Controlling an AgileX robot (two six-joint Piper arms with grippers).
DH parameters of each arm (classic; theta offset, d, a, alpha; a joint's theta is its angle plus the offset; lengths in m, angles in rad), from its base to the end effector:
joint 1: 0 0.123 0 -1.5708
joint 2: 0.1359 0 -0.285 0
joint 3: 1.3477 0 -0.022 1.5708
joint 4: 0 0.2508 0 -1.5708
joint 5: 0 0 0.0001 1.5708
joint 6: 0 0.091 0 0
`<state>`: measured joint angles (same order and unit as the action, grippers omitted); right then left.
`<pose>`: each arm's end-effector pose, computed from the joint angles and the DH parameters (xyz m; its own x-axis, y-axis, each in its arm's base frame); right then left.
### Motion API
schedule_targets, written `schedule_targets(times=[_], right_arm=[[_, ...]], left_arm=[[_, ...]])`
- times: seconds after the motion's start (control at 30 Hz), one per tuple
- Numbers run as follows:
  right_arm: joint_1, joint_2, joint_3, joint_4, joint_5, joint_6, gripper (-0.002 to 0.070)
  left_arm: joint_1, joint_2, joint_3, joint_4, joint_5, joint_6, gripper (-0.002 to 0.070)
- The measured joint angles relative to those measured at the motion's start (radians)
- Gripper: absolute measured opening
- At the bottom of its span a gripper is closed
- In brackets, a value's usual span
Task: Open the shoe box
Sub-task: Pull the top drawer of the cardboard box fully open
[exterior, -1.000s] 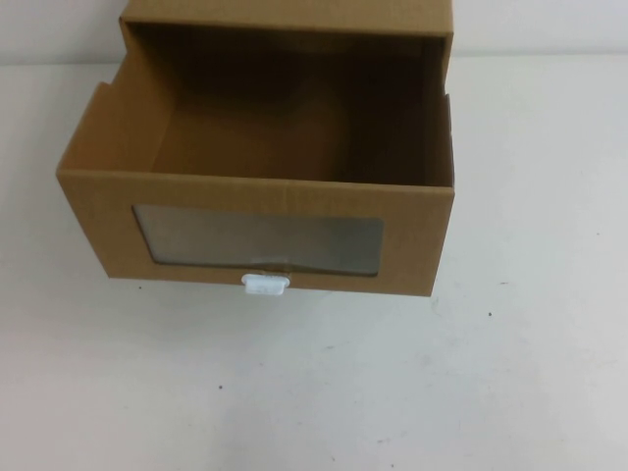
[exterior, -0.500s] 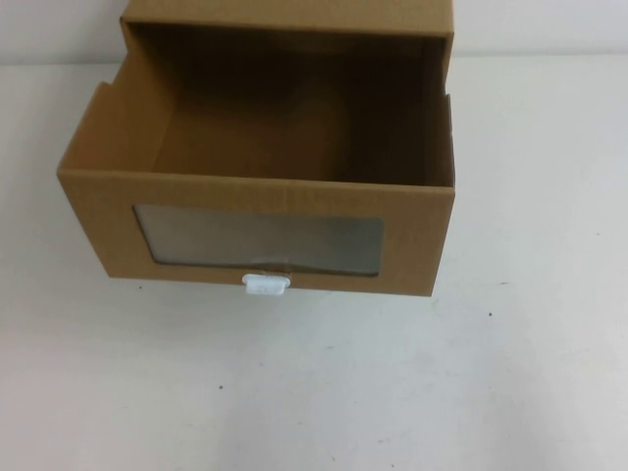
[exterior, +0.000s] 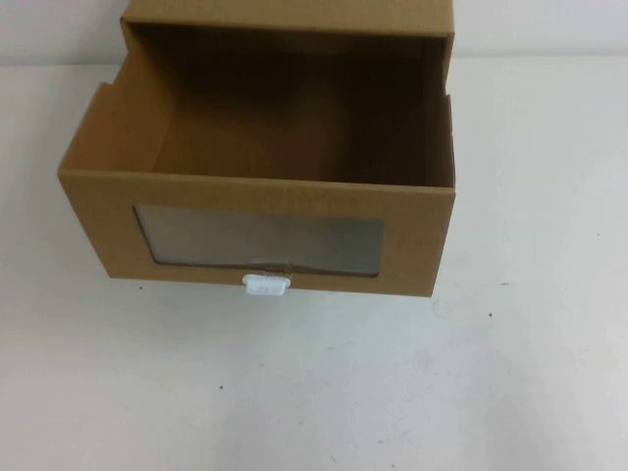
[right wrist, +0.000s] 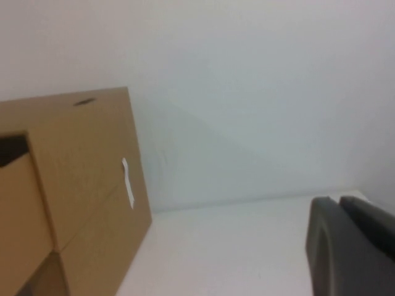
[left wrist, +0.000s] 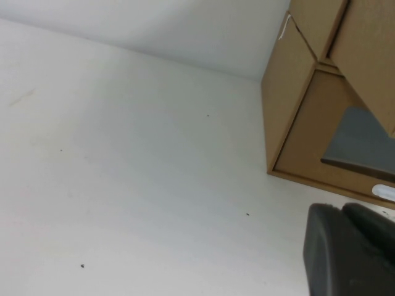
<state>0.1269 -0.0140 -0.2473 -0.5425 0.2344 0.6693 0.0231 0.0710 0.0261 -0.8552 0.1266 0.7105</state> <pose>0.0358 -0.0065 0.2771 0.1426 0.1568 -0.9773 -0.0280 0.9876 0.1544 0.0624 -0.0073 0.1926 -0.1022 -0.1420 -0.9846 0.0581 0.9872 -0.1484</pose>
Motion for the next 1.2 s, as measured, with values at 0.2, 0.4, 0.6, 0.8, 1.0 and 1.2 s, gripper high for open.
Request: schedule_targets(times=[0.2, 0.4, 0.6, 0.8, 1.0, 1.2], right_arm=[[0.0, 0.0, 0.019, 0.262, -0.05, -0.315, -0.0018], [-0.023, 0.0, 0.09, 0.76, -0.032, -0.953, -0.0018], [-0.029, 0.0, 0.232, 0.701, -0.063, -0.853, -0.0018], [-0.029, 0.0, 0.271, 0.67, 0.063, -0.796, -0.0018], [-0.029, 0.0, 0.274, 0.672, 0.131, -0.794, -0.0018], [-0.029, 0.0, 0.274, 0.673, 0.131, -0.794, -0.0018]], left_arm=[[0.0, 0.0, 0.0, 0.0, 0.0, 0.0, -0.0006], [0.0, 0.0, 0.0, 0.0, 0.0, 0.0, -0.0006], [0.0, 0.0, 0.0, 0.0, 0.0, 0.0, -0.0006], [0.0, 0.0, 0.0, 0.0, 0.0, 0.0, -0.0006], [0.0, 0.0, 0.0, 0.0, 0.0, -0.002, -0.0006], [0.0, 0.0, 0.0, 0.0, 0.0, -0.002, -0.0006]])
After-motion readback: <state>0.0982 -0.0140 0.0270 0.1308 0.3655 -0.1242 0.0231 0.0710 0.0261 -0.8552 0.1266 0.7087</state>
